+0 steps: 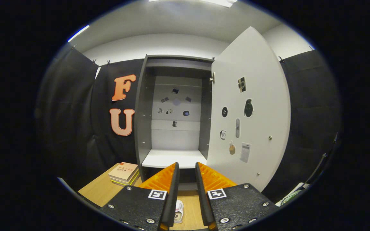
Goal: Open the shoe cabinet door, grab the shoes and put them into the shoe cabinet, then close the shoe cabinet door.
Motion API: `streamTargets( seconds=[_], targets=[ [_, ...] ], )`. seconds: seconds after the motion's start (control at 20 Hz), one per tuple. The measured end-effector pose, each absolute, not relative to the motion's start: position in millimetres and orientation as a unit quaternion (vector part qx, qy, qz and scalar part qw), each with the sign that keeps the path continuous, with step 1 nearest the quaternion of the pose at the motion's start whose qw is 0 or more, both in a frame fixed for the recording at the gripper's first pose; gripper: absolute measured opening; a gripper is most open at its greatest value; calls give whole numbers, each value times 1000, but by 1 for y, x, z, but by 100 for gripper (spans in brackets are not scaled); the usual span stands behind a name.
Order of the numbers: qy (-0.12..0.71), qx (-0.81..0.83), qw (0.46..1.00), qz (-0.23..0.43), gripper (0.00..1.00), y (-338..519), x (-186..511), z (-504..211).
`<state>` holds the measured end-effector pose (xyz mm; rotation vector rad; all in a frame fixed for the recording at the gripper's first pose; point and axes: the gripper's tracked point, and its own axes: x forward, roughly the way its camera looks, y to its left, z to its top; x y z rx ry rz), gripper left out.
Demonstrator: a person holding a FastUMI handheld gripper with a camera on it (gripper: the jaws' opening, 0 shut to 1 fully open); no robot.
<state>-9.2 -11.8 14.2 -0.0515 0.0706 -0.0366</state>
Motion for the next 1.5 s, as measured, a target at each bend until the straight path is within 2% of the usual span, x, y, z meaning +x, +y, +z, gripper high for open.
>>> streamTargets(
  seconds=[0.3, 1.05, 1.5],
  targets=[
    [92, -20, 996, 1, 32, 11, 9, -54],
    [297, -55, 953, 24, 35, 43, 30, -327],
    [374, -25, 927, 24, 35, 44, 47, -422]
  ],
)
